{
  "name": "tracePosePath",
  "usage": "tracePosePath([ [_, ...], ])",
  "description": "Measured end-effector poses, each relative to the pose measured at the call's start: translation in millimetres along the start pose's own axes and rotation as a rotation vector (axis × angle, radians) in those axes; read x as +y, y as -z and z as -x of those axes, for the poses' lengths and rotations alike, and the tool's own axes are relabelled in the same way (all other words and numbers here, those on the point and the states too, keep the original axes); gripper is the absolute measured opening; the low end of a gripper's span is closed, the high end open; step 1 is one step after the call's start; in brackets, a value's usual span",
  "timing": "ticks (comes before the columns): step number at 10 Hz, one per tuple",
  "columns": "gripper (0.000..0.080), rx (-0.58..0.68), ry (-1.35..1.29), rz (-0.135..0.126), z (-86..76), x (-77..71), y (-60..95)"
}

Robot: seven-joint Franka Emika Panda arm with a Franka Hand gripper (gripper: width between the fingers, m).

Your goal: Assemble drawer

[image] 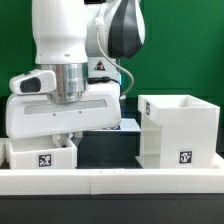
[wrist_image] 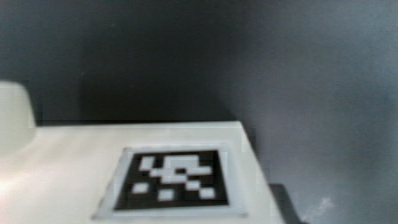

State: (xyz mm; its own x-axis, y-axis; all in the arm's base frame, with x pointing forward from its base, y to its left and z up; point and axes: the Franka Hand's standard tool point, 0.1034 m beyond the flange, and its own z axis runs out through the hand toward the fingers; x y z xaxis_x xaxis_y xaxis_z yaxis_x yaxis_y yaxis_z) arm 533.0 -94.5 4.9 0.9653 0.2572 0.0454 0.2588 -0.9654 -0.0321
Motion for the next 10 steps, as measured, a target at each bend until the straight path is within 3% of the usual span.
tracePosePath([
  [5, 0.0041, 0.000, 0.000, 0.000, 0.0, 0.0, 0.0],
  [7, 0.0041, 0.002, 0.048, 0.005, -6.2, -8.0, 8.4],
  [10, 0.0041, -0.029, 0.249, -0.030, -4.5, -20.4, 20.3],
])
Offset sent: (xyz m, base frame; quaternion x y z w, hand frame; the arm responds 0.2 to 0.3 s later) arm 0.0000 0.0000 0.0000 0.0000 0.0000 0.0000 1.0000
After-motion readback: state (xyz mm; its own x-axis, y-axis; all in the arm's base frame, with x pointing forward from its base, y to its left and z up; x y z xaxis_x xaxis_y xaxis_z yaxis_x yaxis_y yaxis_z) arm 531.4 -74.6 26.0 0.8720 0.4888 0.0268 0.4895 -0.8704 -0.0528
